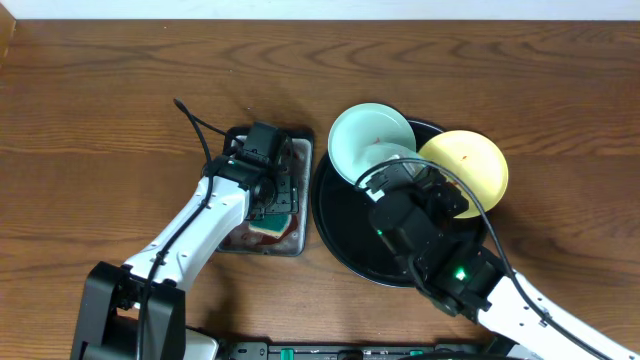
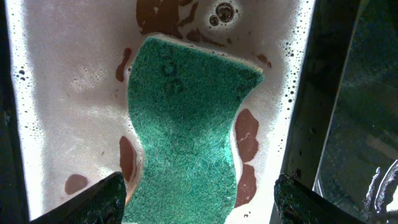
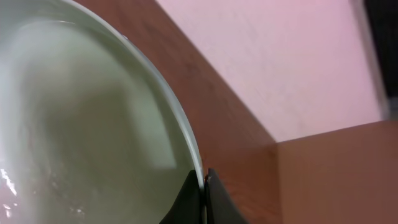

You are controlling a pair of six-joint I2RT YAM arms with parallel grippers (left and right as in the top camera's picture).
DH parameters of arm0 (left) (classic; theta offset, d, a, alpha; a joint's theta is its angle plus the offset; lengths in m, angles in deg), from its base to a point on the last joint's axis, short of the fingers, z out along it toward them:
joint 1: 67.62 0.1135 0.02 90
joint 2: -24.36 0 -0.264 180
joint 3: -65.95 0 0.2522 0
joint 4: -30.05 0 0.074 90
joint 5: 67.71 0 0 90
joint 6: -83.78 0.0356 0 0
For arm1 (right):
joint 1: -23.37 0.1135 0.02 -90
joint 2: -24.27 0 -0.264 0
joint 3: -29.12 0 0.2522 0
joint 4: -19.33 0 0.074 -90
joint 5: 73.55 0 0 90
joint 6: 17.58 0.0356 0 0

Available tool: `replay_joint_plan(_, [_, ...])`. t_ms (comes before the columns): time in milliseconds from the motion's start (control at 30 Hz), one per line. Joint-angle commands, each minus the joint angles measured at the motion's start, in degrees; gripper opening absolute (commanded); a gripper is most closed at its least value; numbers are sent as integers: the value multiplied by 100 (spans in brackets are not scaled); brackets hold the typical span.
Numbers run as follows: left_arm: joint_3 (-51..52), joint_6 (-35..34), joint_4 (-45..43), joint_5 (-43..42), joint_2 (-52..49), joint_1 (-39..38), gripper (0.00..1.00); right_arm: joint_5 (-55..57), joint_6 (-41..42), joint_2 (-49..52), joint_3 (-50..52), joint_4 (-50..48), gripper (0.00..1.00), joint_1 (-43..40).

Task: Clean dirty plates on tray and stack at the side
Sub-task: 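Grasp the rim of the cleaned pale green plate with the right gripper, then lift the pale green plate with the right gripper toward the right side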

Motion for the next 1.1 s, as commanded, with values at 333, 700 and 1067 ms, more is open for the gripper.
replay_joint_plan(333, [94, -9, -74, 52, -13, 9, 77, 35, 1311, -35, -103, 33, 1, -297])
replay_joint_plan(700, [94, -7, -238, 334, -334, 9, 72, -3333, 3416, -48, -103, 367, 1, -2623])
replay_joint_plan(1067, [94, -7, -356, 332, -968, 9, 64, -5914, 4146, -46, -103, 422, 1, -5038])
